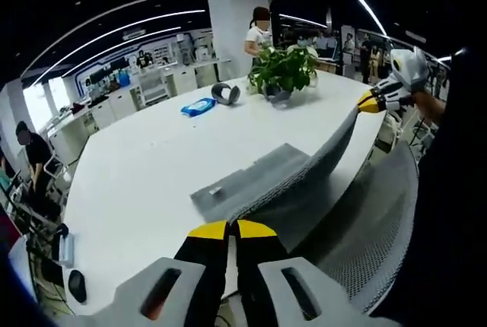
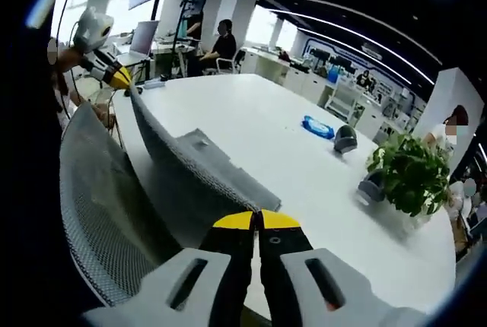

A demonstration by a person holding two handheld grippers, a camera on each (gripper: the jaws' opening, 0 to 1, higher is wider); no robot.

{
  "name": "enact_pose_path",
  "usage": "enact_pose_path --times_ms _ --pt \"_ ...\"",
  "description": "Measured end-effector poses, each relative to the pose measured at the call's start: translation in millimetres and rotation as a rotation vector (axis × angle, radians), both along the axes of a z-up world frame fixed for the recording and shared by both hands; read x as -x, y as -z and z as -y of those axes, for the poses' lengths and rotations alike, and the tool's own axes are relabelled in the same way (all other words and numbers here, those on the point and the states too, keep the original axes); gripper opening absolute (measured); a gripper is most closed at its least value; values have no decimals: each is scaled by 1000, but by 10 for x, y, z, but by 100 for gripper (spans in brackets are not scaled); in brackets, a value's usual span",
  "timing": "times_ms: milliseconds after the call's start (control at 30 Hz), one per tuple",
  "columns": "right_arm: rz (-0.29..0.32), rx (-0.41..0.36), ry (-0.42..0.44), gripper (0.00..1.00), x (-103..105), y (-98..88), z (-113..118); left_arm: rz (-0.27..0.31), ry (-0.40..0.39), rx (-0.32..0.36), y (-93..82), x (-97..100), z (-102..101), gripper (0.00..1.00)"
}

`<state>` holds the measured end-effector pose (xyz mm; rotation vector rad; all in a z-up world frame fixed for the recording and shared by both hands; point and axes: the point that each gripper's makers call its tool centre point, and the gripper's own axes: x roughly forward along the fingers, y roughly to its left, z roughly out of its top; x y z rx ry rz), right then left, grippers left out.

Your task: Fold the towel on the table until its edges align and the towel forms a compact rectangular stack.

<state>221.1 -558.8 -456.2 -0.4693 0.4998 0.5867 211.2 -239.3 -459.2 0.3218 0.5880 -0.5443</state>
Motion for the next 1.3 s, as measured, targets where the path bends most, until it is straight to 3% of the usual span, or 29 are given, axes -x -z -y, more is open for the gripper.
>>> enact_pose_path --times_ms 267,1100,1300 --pt "-24 11 0 0 -147 112 13 -13 19 -21 63 -120 0 2" --pt "-128 62 -40 0 -739 516 42 -73 124 -81 380 -744 2 2" --pt "-148 71 -44 0 -852 604 73 -83 127 -42 417 -902 20 2"
